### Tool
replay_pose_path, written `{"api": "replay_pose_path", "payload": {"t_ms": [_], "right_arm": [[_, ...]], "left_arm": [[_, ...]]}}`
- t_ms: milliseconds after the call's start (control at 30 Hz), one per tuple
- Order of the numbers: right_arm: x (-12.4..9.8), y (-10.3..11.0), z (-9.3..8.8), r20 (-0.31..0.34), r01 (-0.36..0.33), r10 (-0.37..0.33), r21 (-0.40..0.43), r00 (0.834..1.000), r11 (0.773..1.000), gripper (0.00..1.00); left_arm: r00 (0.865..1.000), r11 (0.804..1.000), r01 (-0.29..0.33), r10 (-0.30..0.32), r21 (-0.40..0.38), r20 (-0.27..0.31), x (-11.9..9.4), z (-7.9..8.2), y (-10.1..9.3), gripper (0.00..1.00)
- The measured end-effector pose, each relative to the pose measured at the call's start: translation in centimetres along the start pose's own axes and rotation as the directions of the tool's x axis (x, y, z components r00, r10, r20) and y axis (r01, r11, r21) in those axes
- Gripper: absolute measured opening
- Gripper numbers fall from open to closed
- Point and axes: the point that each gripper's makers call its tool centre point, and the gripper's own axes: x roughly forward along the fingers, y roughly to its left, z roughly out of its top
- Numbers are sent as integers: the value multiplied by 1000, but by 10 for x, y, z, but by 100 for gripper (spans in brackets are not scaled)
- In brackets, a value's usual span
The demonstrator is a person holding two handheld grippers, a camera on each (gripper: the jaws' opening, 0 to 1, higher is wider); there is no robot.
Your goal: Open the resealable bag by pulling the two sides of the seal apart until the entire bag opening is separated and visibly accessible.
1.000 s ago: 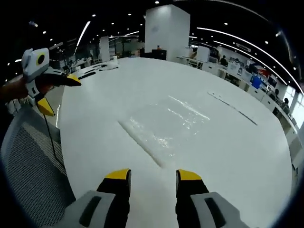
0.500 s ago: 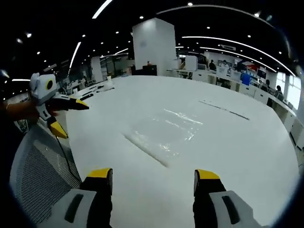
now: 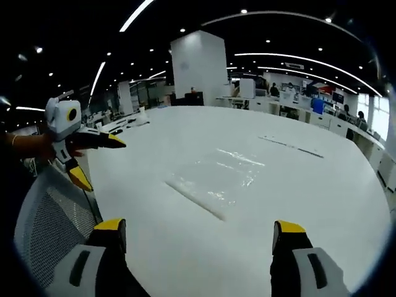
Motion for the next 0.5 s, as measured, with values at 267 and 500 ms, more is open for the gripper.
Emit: {"api": "replay_pose_path", "payload": {"t_ms": [267, 500], "right_arm": [[-4, -4, 2, 15, 14, -14, 24, 1000, 1000, 100], [-9, -4, 2, 32, 18, -20, 54, 999, 998, 99]], "left_arm": [[999, 999, -12, 13, -29, 34, 2, 7, -3, 98], [999, 999, -24, 25, -39, 46, 0, 7, -1, 99]]}}
